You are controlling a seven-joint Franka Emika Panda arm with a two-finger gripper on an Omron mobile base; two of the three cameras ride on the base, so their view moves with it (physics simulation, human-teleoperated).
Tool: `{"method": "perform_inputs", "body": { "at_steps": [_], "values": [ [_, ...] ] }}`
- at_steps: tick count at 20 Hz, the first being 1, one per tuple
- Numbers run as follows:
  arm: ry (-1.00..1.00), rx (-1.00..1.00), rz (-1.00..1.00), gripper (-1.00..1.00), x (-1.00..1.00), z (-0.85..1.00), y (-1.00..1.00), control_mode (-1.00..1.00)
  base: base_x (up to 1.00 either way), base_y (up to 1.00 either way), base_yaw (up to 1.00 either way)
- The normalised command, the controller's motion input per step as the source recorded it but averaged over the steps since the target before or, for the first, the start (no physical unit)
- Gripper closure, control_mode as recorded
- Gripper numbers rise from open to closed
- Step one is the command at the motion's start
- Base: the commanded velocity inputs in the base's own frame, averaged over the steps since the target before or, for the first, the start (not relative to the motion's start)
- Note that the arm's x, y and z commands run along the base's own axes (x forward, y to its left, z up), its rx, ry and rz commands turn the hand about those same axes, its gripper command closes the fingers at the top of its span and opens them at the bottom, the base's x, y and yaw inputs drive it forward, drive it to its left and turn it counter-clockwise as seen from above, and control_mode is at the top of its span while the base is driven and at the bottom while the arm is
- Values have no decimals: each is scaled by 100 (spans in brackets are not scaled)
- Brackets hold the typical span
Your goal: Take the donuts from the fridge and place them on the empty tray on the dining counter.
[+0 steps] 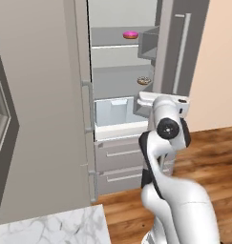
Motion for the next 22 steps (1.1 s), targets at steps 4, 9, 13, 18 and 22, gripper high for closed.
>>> {"method": "perform_inputs", "body": {
  "at_steps": [4,9,13,18,22],
  "values": [
    [0,0,-3,-100,31,0,-26,-100,0,0,0],
    [1,2,4,-100,36,-2,-22,-100,0,0,0],
    [1,0,0,-100,52,-4,13,-100,0,0,0],
    [0,0,0,-100,32,0,0,-100,0,0,0],
    [0,1,-4,-100,19,0,-23,-100,0,0,0]
  ]
}}
